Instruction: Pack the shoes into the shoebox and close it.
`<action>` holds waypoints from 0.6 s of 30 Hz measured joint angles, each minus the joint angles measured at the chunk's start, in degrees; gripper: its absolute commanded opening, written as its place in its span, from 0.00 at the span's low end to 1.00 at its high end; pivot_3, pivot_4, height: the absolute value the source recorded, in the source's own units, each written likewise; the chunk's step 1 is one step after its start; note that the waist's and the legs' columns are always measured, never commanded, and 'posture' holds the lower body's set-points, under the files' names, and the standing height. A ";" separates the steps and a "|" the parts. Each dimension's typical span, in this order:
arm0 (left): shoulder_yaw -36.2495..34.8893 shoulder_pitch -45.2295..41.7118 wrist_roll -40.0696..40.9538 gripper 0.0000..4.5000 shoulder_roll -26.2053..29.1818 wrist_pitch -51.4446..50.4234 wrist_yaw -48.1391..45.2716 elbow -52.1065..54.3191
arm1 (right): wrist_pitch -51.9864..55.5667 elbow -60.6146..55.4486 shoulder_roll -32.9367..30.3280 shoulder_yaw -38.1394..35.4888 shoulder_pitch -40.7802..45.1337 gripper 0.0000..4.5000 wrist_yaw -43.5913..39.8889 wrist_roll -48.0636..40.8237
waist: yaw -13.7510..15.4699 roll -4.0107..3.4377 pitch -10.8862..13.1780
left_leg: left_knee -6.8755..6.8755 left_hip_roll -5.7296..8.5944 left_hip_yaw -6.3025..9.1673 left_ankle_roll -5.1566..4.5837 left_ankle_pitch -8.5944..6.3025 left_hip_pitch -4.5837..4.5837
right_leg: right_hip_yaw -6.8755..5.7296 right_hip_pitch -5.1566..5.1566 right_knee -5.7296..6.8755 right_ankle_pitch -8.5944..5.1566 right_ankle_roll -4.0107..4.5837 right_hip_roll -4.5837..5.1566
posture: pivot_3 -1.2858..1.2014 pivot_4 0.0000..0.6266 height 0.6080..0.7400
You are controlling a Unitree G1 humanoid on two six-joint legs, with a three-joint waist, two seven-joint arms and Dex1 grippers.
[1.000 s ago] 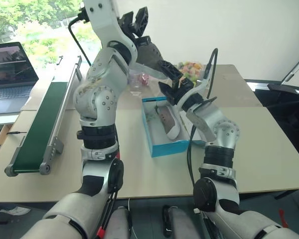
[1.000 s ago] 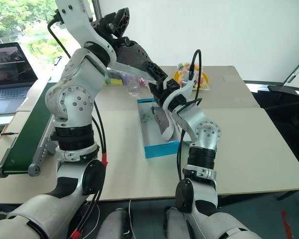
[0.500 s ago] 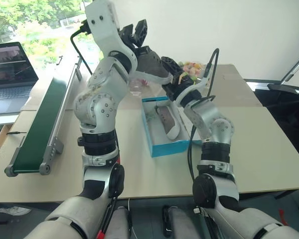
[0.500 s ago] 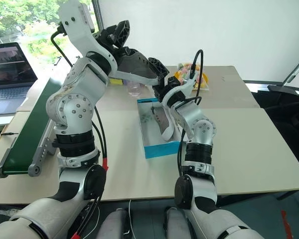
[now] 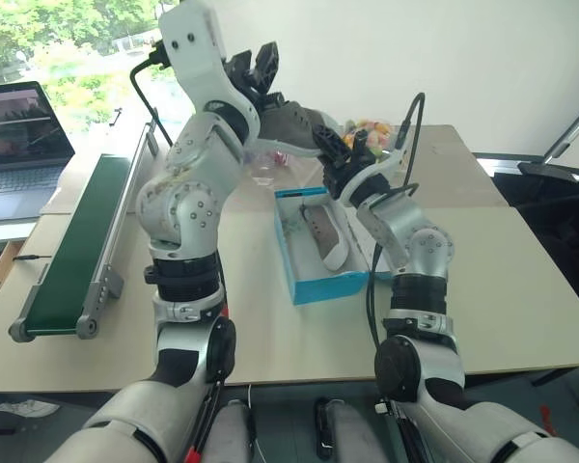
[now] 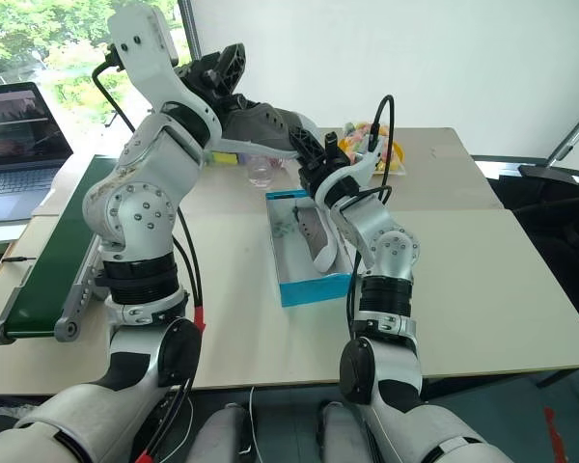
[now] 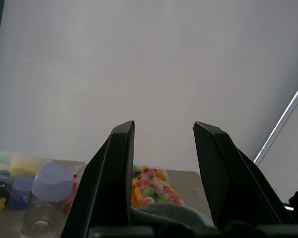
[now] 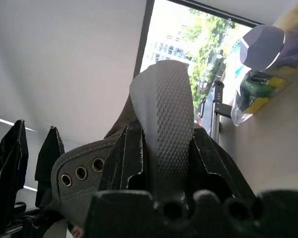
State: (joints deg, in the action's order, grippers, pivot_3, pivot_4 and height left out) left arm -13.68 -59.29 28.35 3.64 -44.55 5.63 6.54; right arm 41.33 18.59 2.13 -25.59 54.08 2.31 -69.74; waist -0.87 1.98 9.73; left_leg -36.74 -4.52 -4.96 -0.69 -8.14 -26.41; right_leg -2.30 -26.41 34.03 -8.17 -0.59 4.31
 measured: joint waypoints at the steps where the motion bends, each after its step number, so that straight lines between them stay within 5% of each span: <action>1: 0.00 0.84 0.78 0.34 1.01 -1.64 -0.37 0.70 | 0.05 0.00 -0.32 0.45 0.00 0.10 -0.45 0.84 | -0.02 0.00 0.00 | 0.00 0.00 0.00 0.00 0.00 0.00 | 0.00 0.00 0.00 0.00 0.00 0.00 | 0.52 0.24 1.00; 3: -0.05 2.20 1.85 0.34 2.09 -4.38 -1.17 1.87 | 0.19 0.01 -1.11 1.12 -0.11 0.09 -1.08 1.94 | -0.05 0.00 0.00 | 0.00 0.00 0.00 0.00 0.00 0.00 | 0.00 0.00 0.01 0.00 0.00 0.00 | 0.52 0.24 1.00; 11: 1.10 6.46 6.58 1.00 7.62 -14.40 -5.54 7.65 | 0.34 0.02 -2.66 2.79 -0.82 0.08 -3.78 6.04 | -0.09 -0.01 0.00 | 0.00 0.00 0.00 0.01 0.00 0.00 | -0.01 -0.01 0.02 0.00 0.01 0.00 | 0.52 0.24 1.00; 18: 1.46 6.91 8.54 1.00 15.79 -16.95 -12.21 9.28 | 0.33 0.02 -3.15 2.96 -0.82 0.08 -4.87 8.44 | -0.14 -0.03 0.01 | 0.00 -0.01 0.01 0.22 -0.13 0.01 | -0.01 -0.03 0.03 -0.01 0.02 0.00 | 0.52 0.24 1.00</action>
State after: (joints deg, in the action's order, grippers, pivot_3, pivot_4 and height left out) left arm -12.23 -52.38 36.89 19.43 -61.50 -6.58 15.82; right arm 41.65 18.61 -1.02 -22.63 53.26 -2.56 -61.30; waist -1.01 1.95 9.74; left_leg -36.74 -4.53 -4.95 -0.47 -8.27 -26.39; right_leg -2.30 -26.44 34.06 -8.18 -0.57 4.32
